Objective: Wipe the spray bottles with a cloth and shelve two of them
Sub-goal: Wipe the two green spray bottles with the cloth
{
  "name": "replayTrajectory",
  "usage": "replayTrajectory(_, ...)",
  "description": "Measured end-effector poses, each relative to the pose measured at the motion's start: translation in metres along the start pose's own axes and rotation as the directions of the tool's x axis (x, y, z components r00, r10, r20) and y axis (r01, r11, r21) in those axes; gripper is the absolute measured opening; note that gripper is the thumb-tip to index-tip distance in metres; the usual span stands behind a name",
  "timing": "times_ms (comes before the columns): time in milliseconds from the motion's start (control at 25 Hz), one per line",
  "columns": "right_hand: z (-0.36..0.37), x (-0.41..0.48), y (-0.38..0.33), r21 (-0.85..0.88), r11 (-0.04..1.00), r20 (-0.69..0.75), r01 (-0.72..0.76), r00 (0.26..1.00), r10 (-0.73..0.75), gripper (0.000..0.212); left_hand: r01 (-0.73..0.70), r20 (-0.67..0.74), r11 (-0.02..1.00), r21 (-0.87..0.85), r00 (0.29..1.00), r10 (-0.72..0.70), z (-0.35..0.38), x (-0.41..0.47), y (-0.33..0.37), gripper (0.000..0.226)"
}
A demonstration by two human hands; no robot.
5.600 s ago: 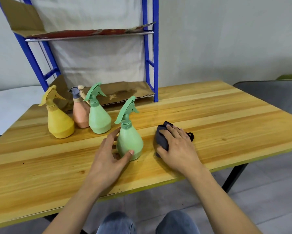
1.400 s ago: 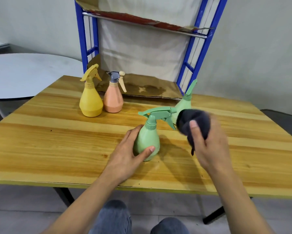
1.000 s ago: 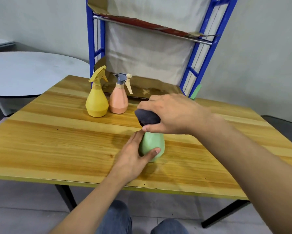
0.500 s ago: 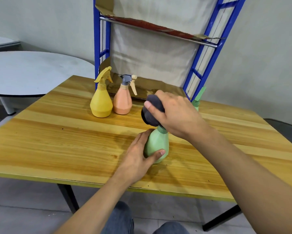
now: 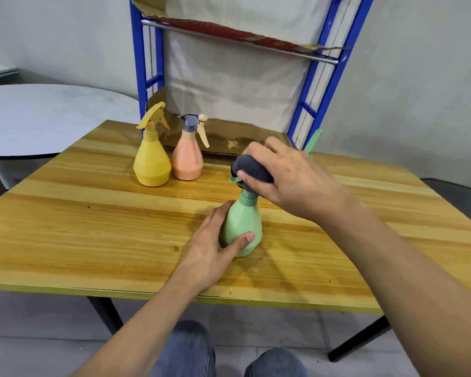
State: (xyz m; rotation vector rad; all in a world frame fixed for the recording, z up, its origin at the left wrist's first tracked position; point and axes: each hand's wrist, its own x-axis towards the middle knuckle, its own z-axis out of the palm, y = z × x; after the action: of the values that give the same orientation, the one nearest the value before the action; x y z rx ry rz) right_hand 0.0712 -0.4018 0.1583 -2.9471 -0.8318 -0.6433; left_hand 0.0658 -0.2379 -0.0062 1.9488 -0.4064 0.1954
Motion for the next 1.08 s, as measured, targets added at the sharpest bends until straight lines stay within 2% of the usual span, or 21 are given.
replayTrajectory(80,0.010,-0.002,-0.002,0.096,0.992,-0.118,-0.080,0.989,0.092,0.032,-0.003,0.005,1.000,-0.003,1.000,0.003,-0.001,-0.001,-0.002,0.078)
replayTrajectory(120,0.014,-0.003,-0.001,0.232,0.963,-0.171,-0.134,0.969,0.176,0.030,-0.004,0.009,1.000,0.000,1.000,0.004,-0.001,-0.001,-0.002,0.079)
replayTrajectory(160,0.015,-0.004,0.000,0.419,0.890,-0.212,-0.180,0.934,0.289,0.027,-0.006,0.011,1.000,0.002,1.000,0.006,0.000,-0.002,-0.002,0.080)
replayTrajectory(200,0.016,-0.005,0.002,0.610,0.767,-0.232,-0.197,0.882,0.411,0.024,-0.008,0.012,1.000,0.000,1.000,0.008,0.001,-0.001,-0.002,0.081)
replayTrajectory(240,0.017,-0.008,0.006,0.741,0.646,-0.236,-0.186,0.827,0.509,0.022,-0.008,0.012,1.000,-0.002,1.000,0.008,0.001,-0.001,-0.002,0.079)
replayTrajectory(280,0.018,-0.011,0.009,0.795,0.583,-0.247,-0.169,0.788,0.565,0.021,-0.007,0.009,1.000,-0.004,1.000,0.007,0.001,-0.002,-0.003,0.076)
replayTrajectory(320,0.022,-0.017,0.009,0.807,0.569,-0.261,-0.160,0.768,0.585,0.019,-0.010,0.004,1.000,-0.005,1.000,0.010,0.001,-0.002,-0.003,0.074)
replayTrajectory(440,0.037,-0.032,0.002,0.831,0.539,-0.252,-0.140,0.769,0.587,0.018,-0.031,-0.005,1.000,0.000,0.999,0.031,0.001,-0.002,-0.004,0.075)
replayTrajectory(600,0.049,-0.038,-0.004,0.848,0.521,-0.282,-0.099,0.747,0.602,0.033,-0.026,-0.014,0.999,-0.022,1.000,0.026,0.003,-0.001,-0.007,0.077)
replayTrajectory(720,0.063,-0.052,-0.004,0.899,0.427,-0.195,-0.099,0.782,0.592,0.042,-0.008,-0.014,0.999,-0.037,1.000,0.007,0.004,-0.001,-0.005,0.083)
replayTrajectory(800,0.074,-0.061,-0.007,0.888,0.436,-0.159,-0.142,0.796,0.584,0.036,-0.002,-0.012,1.000,-0.023,1.000,0.001,0.004,-0.001,-0.004,0.086)
replayTrajectory(880,0.079,-0.062,-0.007,0.858,0.487,-0.187,-0.165,0.782,0.595,0.026,-0.006,-0.013,1.000,-0.013,1.000,0.006,0.004,-0.001,-0.004,0.088)
replayTrajectory(960,0.080,-0.061,-0.005,0.781,0.587,-0.222,-0.213,0.784,0.580,0.026,-0.001,-0.012,1.000,-0.017,1.000,0.001,0.003,-0.001,-0.003,0.087)
replayTrajectory(1080,0.080,-0.063,0.000,0.561,0.776,-0.293,-0.287,0.808,0.511,0.037,-0.003,-0.017,1.000,-0.017,1.000,0.003,0.002,-0.002,-0.001,0.083)
